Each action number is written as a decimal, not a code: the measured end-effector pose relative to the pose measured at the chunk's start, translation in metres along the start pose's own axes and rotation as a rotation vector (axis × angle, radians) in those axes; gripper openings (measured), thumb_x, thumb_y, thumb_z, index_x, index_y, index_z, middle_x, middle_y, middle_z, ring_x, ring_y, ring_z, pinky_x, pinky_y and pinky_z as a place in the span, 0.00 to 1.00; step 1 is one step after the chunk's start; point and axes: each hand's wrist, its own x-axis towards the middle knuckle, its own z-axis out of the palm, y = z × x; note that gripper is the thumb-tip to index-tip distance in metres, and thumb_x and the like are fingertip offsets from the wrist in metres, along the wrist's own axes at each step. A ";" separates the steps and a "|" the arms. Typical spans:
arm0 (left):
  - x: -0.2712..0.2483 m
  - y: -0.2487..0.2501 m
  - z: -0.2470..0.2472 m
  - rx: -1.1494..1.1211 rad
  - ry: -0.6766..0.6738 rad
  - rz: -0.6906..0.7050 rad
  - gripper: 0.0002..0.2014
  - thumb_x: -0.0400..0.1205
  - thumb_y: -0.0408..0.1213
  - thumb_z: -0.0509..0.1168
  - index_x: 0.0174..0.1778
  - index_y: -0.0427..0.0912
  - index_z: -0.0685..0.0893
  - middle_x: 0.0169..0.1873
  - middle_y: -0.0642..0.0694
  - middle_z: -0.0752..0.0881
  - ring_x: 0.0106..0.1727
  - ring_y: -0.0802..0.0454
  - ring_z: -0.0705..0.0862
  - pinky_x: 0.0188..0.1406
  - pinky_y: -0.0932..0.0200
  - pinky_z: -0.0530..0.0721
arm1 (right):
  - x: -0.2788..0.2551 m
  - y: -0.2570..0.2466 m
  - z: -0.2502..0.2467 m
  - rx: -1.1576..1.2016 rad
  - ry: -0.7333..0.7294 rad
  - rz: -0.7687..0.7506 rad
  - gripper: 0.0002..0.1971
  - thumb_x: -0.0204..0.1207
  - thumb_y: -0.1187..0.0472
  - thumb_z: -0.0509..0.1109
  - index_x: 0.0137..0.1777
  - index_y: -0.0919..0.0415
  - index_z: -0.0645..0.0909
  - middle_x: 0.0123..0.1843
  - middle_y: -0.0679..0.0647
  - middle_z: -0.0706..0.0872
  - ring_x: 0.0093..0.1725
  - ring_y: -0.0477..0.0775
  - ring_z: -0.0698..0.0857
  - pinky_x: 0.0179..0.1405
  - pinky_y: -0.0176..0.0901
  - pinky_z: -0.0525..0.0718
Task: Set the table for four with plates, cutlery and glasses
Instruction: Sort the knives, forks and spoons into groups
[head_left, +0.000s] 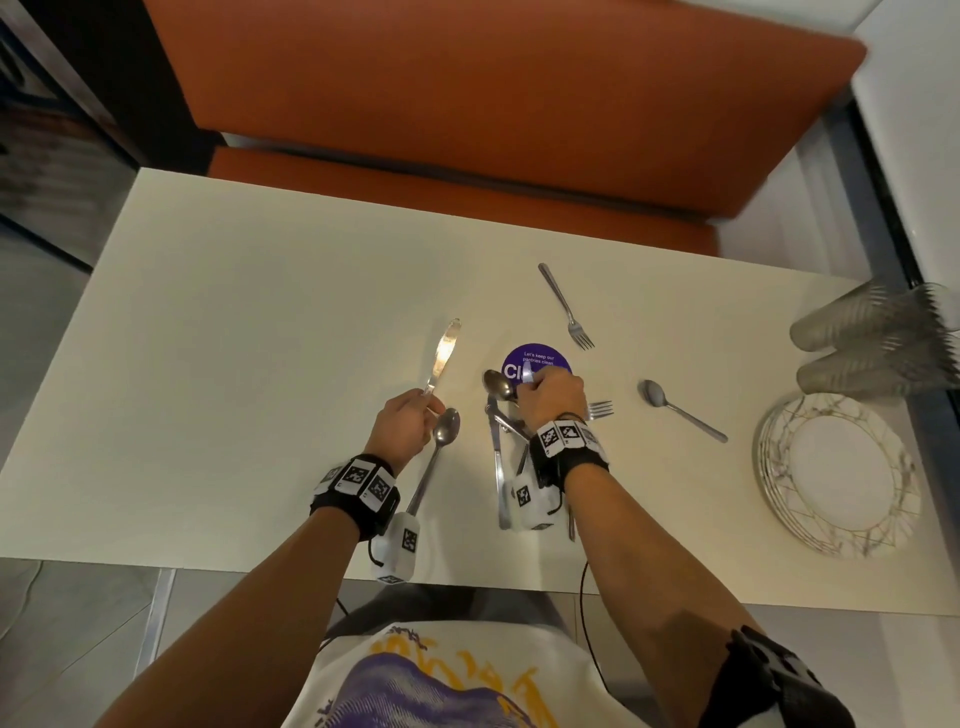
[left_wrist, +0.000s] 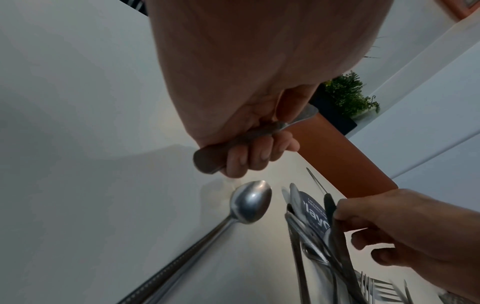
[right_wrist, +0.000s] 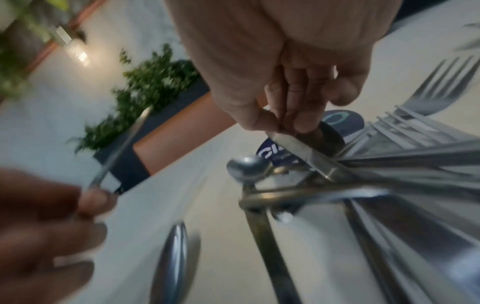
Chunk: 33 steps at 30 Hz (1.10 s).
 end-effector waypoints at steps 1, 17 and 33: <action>0.000 0.002 0.002 0.009 -0.003 0.016 0.15 0.90 0.37 0.55 0.43 0.39 0.84 0.23 0.50 0.74 0.21 0.54 0.69 0.19 0.62 0.66 | 0.003 0.001 -0.005 0.056 0.020 0.002 0.08 0.79 0.58 0.70 0.46 0.62 0.88 0.42 0.56 0.89 0.39 0.55 0.87 0.33 0.37 0.80; 0.010 0.041 0.054 -0.011 -0.078 0.165 0.17 0.95 0.38 0.52 0.50 0.34 0.83 0.40 0.38 0.94 0.46 0.41 0.94 0.43 0.51 0.90 | 0.021 -0.027 -0.090 0.585 0.259 -0.197 0.07 0.82 0.59 0.70 0.53 0.58 0.89 0.45 0.50 0.91 0.45 0.48 0.88 0.44 0.31 0.84; -0.015 0.052 0.071 -0.160 -0.289 0.086 0.16 0.89 0.35 0.56 0.57 0.28 0.85 0.26 0.43 0.80 0.22 0.49 0.72 0.27 0.55 0.68 | -0.002 -0.037 -0.070 0.570 0.046 -0.245 0.07 0.79 0.61 0.73 0.52 0.59 0.92 0.37 0.51 0.93 0.30 0.45 0.91 0.39 0.38 0.91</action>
